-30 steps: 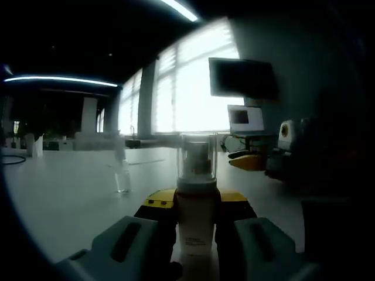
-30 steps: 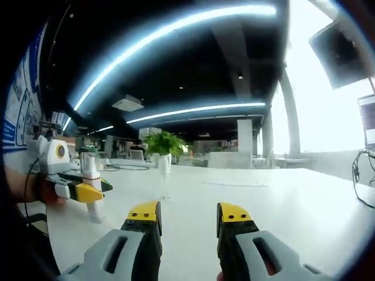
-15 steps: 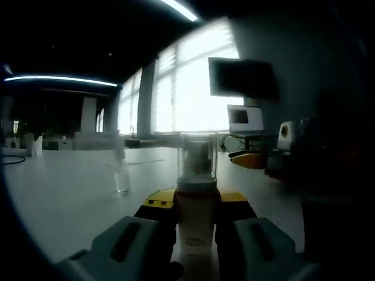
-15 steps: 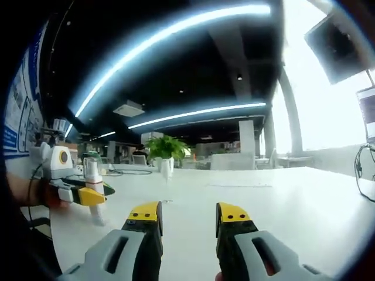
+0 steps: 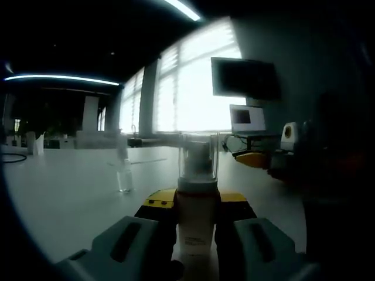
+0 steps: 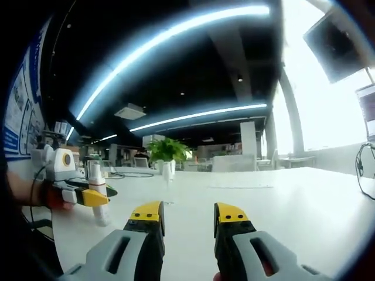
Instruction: Clamp pump bottle remove cover press pump head put on cover
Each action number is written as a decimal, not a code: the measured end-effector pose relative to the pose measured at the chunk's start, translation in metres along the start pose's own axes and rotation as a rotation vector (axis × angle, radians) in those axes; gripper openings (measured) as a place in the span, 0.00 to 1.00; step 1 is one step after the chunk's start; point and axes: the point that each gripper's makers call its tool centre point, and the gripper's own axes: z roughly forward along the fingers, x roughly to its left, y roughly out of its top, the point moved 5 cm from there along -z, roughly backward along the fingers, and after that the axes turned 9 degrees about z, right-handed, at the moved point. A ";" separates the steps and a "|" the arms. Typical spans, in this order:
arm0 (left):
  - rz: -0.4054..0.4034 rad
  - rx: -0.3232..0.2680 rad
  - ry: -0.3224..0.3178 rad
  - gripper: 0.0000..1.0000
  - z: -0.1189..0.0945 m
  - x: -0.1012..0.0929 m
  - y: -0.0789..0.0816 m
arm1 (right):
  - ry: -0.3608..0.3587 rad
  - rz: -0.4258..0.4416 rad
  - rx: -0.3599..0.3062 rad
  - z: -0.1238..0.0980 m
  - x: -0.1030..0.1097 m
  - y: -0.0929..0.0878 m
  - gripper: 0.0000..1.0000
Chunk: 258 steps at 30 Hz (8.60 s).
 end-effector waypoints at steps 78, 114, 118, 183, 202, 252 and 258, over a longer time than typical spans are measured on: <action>-0.062 0.024 0.377 0.15 0.212 0.067 0.000 | -0.015 0.036 -0.021 -0.002 -0.010 0.003 0.21; -0.014 0.082 0.340 0.19 0.228 0.043 -0.022 | -0.052 0.028 -0.042 -0.004 -0.013 0.005 0.20; -0.026 0.070 0.322 0.28 0.227 0.045 -0.021 | -0.055 0.028 -0.036 -0.004 -0.013 0.004 0.20; 0.056 0.025 0.131 0.46 0.016 0.053 0.025 | 0.016 0.023 0.017 0.000 -0.004 -0.004 0.22; 0.005 -0.006 0.223 0.45 -0.043 0.062 0.004 | 0.054 0.030 0.041 0.002 0.002 -0.007 0.32; -0.013 -0.041 0.188 0.43 -0.054 0.086 -0.014 | 0.100 0.001 0.058 0.002 0.013 -0.009 0.35; -0.004 -0.039 0.190 0.43 -0.051 0.070 -0.008 | 0.105 0.000 0.058 0.001 0.014 -0.008 0.35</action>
